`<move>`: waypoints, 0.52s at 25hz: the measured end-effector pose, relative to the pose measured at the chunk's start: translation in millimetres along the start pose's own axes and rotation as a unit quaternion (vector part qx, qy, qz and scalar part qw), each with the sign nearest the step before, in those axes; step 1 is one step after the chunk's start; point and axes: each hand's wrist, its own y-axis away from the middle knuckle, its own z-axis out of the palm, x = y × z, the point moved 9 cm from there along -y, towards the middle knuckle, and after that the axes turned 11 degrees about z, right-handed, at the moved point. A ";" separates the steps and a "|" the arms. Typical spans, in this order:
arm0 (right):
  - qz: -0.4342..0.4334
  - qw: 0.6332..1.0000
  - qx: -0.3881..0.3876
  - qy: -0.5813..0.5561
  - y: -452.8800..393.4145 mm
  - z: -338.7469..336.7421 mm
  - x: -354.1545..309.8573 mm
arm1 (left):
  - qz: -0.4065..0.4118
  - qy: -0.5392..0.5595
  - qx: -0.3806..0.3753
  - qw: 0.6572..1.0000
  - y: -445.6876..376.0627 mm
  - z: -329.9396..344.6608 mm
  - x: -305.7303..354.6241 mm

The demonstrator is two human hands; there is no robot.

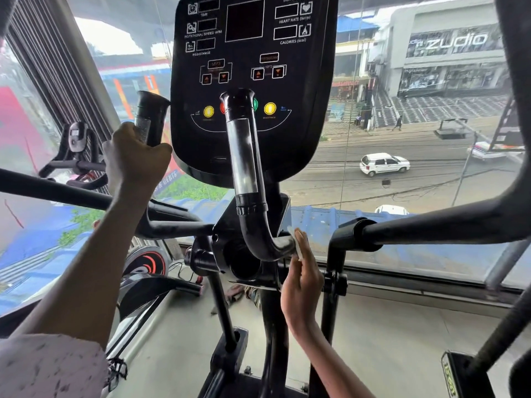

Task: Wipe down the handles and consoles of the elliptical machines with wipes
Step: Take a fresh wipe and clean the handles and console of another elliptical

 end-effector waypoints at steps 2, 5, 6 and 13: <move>-0.042 0.999 -0.024 -0.021 12.4 -0.2 -18.8 | 0.001 0.001 0.000 1.000 -0.1 -0.1 -0.2; -0.093 0.994 -0.046 0.017 31.0 -0.5 -9.0 | 0.005 0.000 -0.001 1.000 0.6 -1.0 0.1; -0.082 0.995 -0.041 0.032 25.4 -0.7 7.1 | 0.004 0.000 -0.001 1.000 0.7 -1.0 -0.3; 0.000 0.998 -0.052 -0.024 -1.6 0.8 26.7 | -0.004 0.004 -0.005 1.000 -2.2 4.0 -6.4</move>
